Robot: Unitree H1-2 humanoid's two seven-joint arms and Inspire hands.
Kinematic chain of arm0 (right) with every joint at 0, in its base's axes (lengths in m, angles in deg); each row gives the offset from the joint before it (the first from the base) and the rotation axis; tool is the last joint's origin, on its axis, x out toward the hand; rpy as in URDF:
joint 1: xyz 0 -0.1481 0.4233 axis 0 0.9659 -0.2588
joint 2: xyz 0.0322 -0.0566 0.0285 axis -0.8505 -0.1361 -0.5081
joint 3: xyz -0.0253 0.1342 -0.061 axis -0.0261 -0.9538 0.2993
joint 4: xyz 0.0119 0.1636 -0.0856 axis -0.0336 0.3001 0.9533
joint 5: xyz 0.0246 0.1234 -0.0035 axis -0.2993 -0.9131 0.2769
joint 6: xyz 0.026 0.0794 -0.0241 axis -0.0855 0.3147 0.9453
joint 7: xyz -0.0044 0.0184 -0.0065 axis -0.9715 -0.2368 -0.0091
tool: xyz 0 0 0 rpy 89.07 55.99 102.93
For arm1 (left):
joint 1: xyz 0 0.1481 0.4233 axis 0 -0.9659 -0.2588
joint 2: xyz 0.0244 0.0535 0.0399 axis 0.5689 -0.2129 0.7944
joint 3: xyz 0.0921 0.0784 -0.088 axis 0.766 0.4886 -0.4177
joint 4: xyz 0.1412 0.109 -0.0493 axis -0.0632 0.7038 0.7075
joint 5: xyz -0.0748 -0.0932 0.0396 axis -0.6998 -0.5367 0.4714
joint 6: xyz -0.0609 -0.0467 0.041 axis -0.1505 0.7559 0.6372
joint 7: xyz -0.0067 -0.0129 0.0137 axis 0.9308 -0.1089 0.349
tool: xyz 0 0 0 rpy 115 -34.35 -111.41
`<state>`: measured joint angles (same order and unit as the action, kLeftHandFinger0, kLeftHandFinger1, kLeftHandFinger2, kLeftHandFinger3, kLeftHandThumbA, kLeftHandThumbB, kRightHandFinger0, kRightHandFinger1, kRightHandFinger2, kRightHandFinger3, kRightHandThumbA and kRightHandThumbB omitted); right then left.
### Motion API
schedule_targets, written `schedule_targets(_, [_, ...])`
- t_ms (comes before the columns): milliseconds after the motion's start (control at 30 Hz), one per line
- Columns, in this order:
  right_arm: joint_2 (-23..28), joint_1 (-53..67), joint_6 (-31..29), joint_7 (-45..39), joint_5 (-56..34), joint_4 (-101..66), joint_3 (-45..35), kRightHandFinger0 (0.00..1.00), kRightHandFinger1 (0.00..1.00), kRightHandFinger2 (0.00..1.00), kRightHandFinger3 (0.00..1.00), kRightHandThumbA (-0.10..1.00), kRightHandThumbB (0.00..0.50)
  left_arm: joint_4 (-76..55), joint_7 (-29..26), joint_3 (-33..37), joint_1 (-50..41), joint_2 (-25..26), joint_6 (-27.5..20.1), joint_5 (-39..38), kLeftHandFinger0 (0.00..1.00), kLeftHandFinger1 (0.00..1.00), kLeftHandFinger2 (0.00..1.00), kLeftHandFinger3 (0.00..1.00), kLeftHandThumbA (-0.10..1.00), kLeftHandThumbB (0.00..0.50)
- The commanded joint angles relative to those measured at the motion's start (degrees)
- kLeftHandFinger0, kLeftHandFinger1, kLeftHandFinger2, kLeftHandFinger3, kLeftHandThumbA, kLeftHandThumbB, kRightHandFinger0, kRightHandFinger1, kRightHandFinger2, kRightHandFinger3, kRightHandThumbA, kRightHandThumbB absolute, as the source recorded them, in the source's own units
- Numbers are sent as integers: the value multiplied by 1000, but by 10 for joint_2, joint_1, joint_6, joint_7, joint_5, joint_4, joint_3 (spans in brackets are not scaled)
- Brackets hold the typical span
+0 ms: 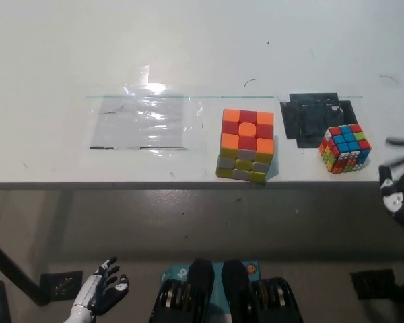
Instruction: The robot uses its right hand to pick up the small cube kept on the middle on the desk and place it on the bigger cube kept next to it
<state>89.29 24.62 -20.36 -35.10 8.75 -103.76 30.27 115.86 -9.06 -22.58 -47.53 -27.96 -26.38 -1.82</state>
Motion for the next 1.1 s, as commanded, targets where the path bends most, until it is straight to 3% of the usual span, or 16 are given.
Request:
schedule_targets(0, [36, -34, 45, -55, 72, -28, 24, 591, 813, 901, 1000, 574, 351, -14, -8, -3, 0, 2, -10, -2, 1000, 1000, 1000, 1000, 330, 265])
schedule_targets(33, [39, -36, 47, -56, 75, -28, 26, 596, 818, 908, 1000, 575, 351, -14, -8, -4, 0, 2, -10, -3, 1000, 1000, 1000, 1000, 328, 265])
schedule_targets(67, [47, -47, 48, -62, 86, -21, 34, 674, 975, 1000, 1000, 670, 371, -15, -8, -3, -1, 2, -9, -1, 1000, 1000, 1000, 1000, 327, 262])
schedule_targets(100, [51, -50, 46, -64, 92, -17, 38, 724, 1000, 1000, 1000, 677, 375, -15, -8, -3, -1, 2, -9, -1, 1000, 1000, 1000, 1000, 329, 263])
schedule_targets(167, [65, -60, 61, -83, 98, -9, 50, 981, 1000, 1000, 1000, 784, 407, -14, -10, -2, 0, 2, -10, 2, 1000, 1000, 1000, 1000, 344, 279])
schedule_targets(200, [70, -65, 68, -91, 104, -6, 55, 1000, 1000, 1000, 1000, 813, 434, -13, -11, 0, 1, 3, -11, 5, 1000, 1000, 1000, 1000, 351, 271])
schedule_targets(300, [77, -81, 74, -99, 122, 16, 68, 1000, 1000, 1000, 1000, 859, 478, -10, -11, 2, 2, 5, -14, 8, 1000, 1000, 1000, 1000, 361, 270])
schedule_targets(467, [77, -105, 45, -95, 139, 69, 81, 1000, 1000, 1000, 1000, 832, 452, -14, -8, -2, 2, 4, -5, 2, 1000, 1000, 1000, 1000, 356, 281])
schedule_targets(633, [89, -151, 25, -97, 161, 170, 99, 1000, 1000, 1000, 1000, 881, 475, -13, -8, -2, 2, 4, -10, 3, 1000, 1000, 1000, 1000, 332, 271])
schedule_targets(700, [96, -173, 19, -98, 172, 217, 108, 1000, 1000, 1000, 1000, 822, 447, -16, -6, -3, 2, 4, -13, 1, 1000, 1000, 1000, 1000, 324, 267])
schedule_targets(967, [105, -239, -35, -76, 184, 369, 123, 1000, 1000, 1000, 1000, 784, 443, -20, -5, -1, 3, 5, -5, 3, 1000, 1000, 1000, 1000, 336, 251])
schedule_targets(1067, [103, -253, -49, -71, 179, 397, 121, 1000, 1000, 1000, 1000, 712, 405, -20, -3, -3, 5, 6, -8, 0, 1000, 1000, 1000, 1000, 322, 250])
